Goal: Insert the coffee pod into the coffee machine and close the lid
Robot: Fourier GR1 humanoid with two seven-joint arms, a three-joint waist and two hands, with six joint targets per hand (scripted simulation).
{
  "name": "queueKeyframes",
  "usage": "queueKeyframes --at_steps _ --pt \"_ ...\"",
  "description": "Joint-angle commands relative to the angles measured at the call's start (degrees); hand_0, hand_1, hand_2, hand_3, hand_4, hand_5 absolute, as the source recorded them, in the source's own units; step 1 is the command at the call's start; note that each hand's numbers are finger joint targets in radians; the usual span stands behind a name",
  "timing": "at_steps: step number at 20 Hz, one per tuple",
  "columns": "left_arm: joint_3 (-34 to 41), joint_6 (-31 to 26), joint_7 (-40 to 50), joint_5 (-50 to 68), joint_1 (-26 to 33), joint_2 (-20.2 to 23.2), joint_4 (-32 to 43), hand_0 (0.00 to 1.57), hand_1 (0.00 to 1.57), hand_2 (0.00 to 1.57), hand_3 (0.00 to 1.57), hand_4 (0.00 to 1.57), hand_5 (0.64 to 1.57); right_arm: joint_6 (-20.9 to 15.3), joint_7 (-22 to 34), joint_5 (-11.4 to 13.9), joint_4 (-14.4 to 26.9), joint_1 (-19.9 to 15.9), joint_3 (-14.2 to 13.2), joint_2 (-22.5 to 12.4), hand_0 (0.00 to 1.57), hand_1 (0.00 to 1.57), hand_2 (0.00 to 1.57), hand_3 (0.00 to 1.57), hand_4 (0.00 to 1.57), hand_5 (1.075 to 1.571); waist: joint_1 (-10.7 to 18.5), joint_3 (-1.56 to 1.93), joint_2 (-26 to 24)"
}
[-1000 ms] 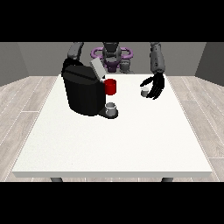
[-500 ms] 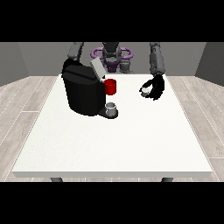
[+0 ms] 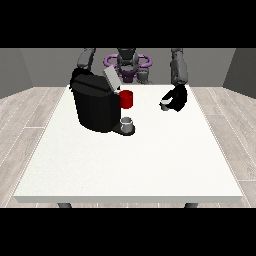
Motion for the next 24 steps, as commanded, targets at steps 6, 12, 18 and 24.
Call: queueKeyframes --at_steps 6,12,18,24 --pt "-0.4 -8.7 -1.7 1.1 -5.2 0.8 -3.8 1.34 1.34 1.4 1.36 0.59 1.571 1.7 2.3 -2.1 2.8 0.9 -1.8 -1.4 0.0 0.0 0.0 0.0 0.44 1.571 0.4 -0.01 -4.8" --pt "-0.8 -15.2 0.4 1.3 -10.8 1.6 -8.3 1.23 1.23 1.32 1.29 0.57 1.571 0.3 -1.6 -1.5 7.9 -0.8 -2.5 -0.4 0.0 0.0 0.0 0.0 0.47 1.571 2.6 0.01 -5.4" --pt "3.1 -15.7 1.7 2.3 -16.9 4.2 -7.1 1.27 1.27 1.34 1.29 0.55 1.571 2.7 -4.6 -1.1 5.6 -1.3 0.2 0.4 0.0 0.0 0.0 0.0 0.49 1.571 -2.3 -0.01 -1.0" --pt "3.7 -15.4 6.1 1.1 -22.7 4.3 -7.2 1.01 1.01 1.2 1.22 0.54 1.571 1.7 -0.4 -1.4 3.9 -5.4 0.5 0.8 0.0 0.0 0.0 0.0 0.5 1.571 -4.1 0.0 -0.4"
